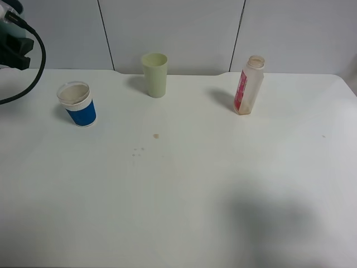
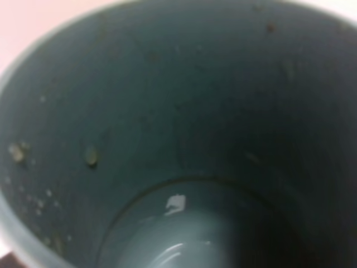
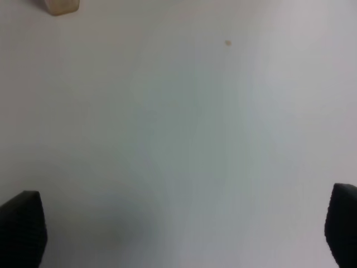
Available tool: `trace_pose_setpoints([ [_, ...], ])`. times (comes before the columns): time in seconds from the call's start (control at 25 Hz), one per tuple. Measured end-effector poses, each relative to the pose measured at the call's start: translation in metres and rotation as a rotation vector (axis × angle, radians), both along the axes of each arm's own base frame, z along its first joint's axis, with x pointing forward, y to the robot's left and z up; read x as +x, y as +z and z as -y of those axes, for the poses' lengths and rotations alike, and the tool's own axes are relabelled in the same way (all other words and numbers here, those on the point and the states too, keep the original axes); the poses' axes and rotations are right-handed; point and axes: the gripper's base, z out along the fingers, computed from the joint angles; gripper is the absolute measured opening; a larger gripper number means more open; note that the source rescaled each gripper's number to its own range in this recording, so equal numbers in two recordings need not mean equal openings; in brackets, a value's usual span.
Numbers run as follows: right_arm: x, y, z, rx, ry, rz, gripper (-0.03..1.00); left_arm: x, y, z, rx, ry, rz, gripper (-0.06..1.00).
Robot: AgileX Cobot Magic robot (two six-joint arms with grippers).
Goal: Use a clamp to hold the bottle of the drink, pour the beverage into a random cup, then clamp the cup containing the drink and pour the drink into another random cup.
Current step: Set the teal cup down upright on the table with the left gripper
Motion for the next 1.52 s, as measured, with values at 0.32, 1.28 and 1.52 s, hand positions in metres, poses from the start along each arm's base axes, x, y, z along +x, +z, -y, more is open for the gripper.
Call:
trace_pose_setpoints([
  [0.32,0.000,0.000,0.000,0.000,0.000,0.000,1.00,-0.014,-0.016,0.001,0.016,0.015,0.045,0.00],
  [1.28,0.000,0.000,0.000,0.000,0.000,0.000,1.00,-0.044,-0.055,-0.042,-0.236,0.262,0.132,0.00],
  [1.52,0.000,0.000,0.000,0.000,0.000,0.000,1.00,-0.055,-0.073,-0.038,-0.283,0.272,0.115,0.00],
])
